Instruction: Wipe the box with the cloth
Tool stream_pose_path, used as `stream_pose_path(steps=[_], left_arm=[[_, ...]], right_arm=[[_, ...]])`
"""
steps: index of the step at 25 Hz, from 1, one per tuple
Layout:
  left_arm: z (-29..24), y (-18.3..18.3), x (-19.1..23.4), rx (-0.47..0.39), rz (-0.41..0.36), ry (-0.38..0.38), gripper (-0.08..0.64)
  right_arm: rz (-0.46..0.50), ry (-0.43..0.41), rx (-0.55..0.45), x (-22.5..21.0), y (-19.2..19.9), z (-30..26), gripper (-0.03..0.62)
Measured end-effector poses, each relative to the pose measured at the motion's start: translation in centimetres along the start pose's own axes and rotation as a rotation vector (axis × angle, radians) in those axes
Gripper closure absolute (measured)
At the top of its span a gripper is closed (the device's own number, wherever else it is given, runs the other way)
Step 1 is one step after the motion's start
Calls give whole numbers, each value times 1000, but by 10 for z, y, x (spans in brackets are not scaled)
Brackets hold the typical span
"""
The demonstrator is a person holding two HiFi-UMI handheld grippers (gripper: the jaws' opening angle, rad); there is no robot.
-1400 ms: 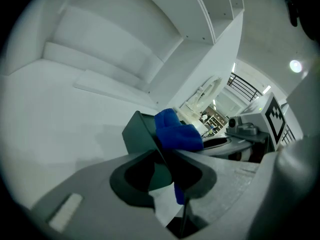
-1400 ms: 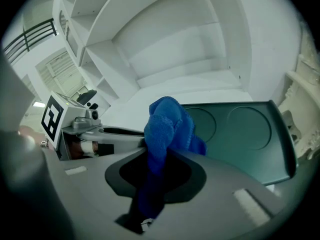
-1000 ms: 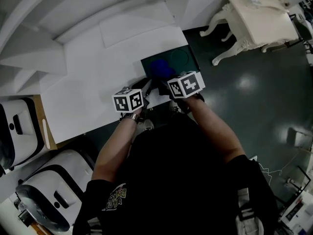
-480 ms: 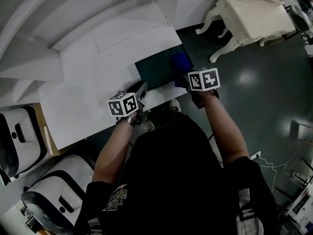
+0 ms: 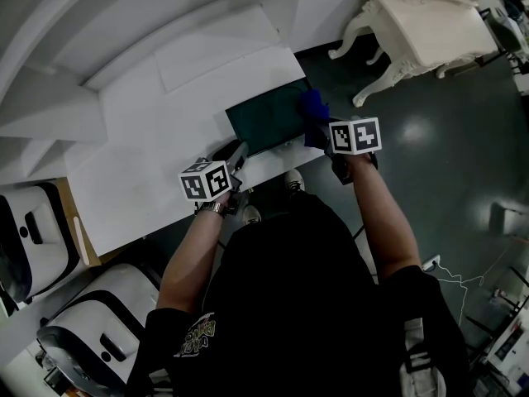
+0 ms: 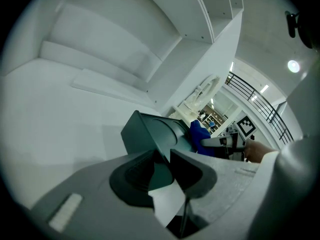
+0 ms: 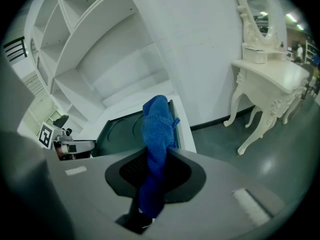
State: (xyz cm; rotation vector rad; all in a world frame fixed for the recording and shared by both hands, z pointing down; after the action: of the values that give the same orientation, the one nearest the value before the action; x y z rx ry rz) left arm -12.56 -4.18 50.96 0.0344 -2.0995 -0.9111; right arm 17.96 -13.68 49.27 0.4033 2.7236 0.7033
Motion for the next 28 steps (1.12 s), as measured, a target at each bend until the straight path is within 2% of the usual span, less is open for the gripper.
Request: stream_pose_path(steps=[15, 19, 24, 28], left_arm=[[0, 0, -2, -11, -2, -8, 452], [0, 1, -2, -13, 4, -6, 452], [0, 0, 0, -13, 7, 0, 452], [0, 1, 0, -11, 8, 4, 452]], right_arm=[[31, 46, -33, 7, 3, 4, 499], [57, -33, -40, 28, 14, 4, 499], [146, -127, -44, 67, 33, 8, 499], [243, -207, -8, 100, 50, 5, 499]])
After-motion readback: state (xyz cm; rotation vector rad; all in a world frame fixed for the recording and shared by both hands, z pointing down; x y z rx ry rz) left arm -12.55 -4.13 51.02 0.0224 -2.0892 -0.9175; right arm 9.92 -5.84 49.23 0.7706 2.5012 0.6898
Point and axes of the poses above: the fingertips, and each gripper's own axes: z backward along the fingers, x to its left, y out of its underside, the point moved 10 cm from there along z, backward along the fingers, and after that the axes turned 12 degrees about y, right-handed, at the moved point
